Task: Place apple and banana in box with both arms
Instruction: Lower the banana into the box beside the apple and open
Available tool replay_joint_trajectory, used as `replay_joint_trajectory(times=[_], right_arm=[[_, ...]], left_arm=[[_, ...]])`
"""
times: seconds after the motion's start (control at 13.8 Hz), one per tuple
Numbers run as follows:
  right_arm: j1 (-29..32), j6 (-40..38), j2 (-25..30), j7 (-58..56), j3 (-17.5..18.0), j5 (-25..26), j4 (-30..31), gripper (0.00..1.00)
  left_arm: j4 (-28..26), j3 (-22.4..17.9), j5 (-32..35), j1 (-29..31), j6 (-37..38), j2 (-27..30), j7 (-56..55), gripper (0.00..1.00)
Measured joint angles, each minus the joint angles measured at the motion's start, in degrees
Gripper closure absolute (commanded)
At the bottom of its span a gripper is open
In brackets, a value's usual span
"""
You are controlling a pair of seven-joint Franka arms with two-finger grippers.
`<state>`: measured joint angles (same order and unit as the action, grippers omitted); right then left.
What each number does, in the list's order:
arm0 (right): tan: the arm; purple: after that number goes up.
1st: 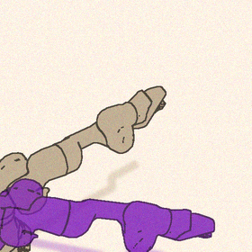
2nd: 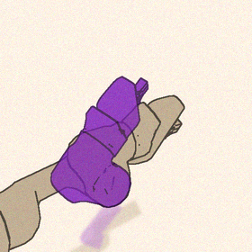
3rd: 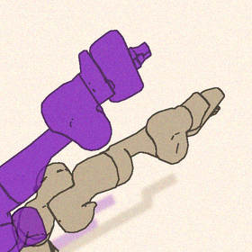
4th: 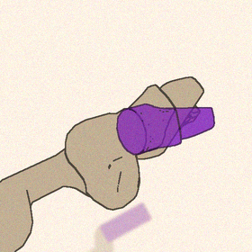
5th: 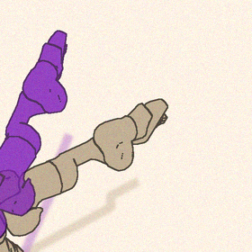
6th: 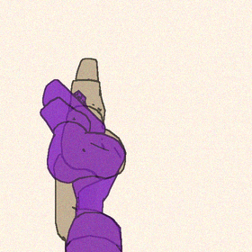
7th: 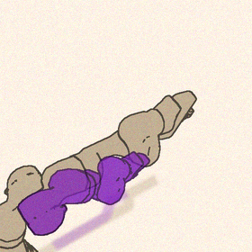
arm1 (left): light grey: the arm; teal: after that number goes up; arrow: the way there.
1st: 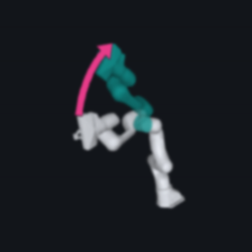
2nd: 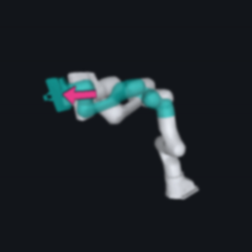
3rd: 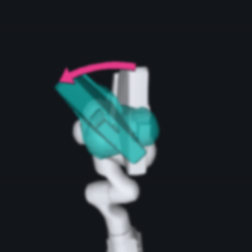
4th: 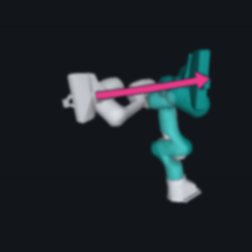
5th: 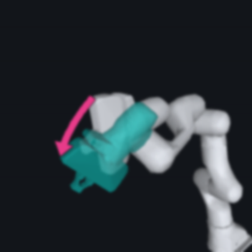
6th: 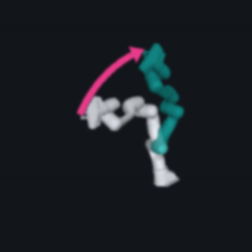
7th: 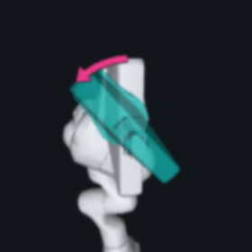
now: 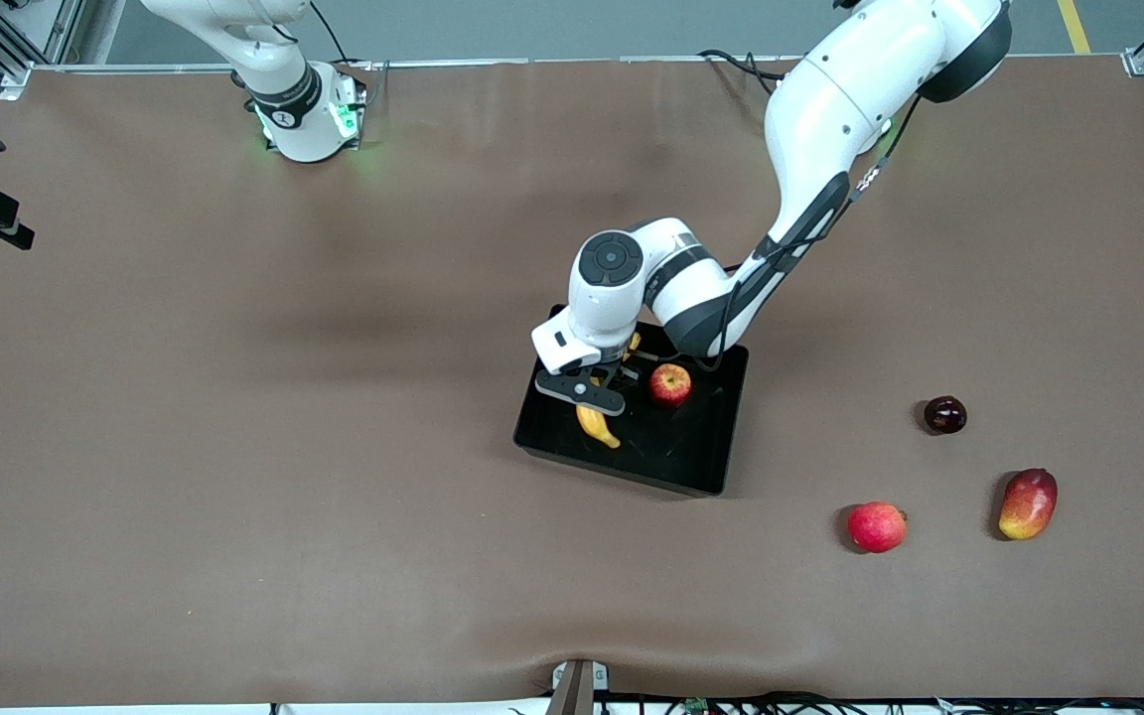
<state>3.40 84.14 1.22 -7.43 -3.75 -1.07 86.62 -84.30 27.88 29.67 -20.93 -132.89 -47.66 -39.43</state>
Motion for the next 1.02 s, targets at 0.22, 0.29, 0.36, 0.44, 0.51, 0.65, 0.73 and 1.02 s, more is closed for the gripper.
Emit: replay_joint_trajectory(times=[0.22,0.29,0.36,0.44,0.51,0.65,0.73,1.02], right_arm=[[0.0,0.0,0.0,0.0,0.0,0.0,0.0,0.0],[0.0,0.0,0.0,0.0,0.0,0.0,0.0,0.0],[0.0,0.0,0.0,0.0,0.0,0.0,0.0,0.0],[0.0,0.0,0.0,0.0,0.0,0.0,0.0,0.0],[0.0,0.0,0.0,0.0,0.0,0.0,0.0,0.0],[0.0,0.0,0.0,0.0,0.0,0.0,0.0,0.0],[0.0,0.0,0.0,0.0,0.0,0.0,0.0,0.0],[0.0,0.0,0.0,0.0,0.0,0.0,0.0,0.0]], left_arm=[[0.0,-3.8,0.0,-3.2,-2.1,-0.9,0.0,1.0],[0.1,-4.6,0.0,-4.0,-2.3,-1.2,0.0,1.0],[0.2,-5.0,0.0,-4.4,-2.4,-1.5,0.0,0.96],[0.4,-5.1,0.0,-4.5,-2.4,-1.9,0.0,0.87],[0.6,-5.1,0.0,-4.5,-2.5,-2.3,0.0,0.69],[0.9,-5.3,0.0,-4.5,-2.5,-2.7,0.0,0.0],[1.0,-5.3,0.0,-4.5,-2.5,-2.8,-0.1,0.0],[3.3,-5.4,0.0,-4.1,-2.5,-2.6,-0.2,0.0]])
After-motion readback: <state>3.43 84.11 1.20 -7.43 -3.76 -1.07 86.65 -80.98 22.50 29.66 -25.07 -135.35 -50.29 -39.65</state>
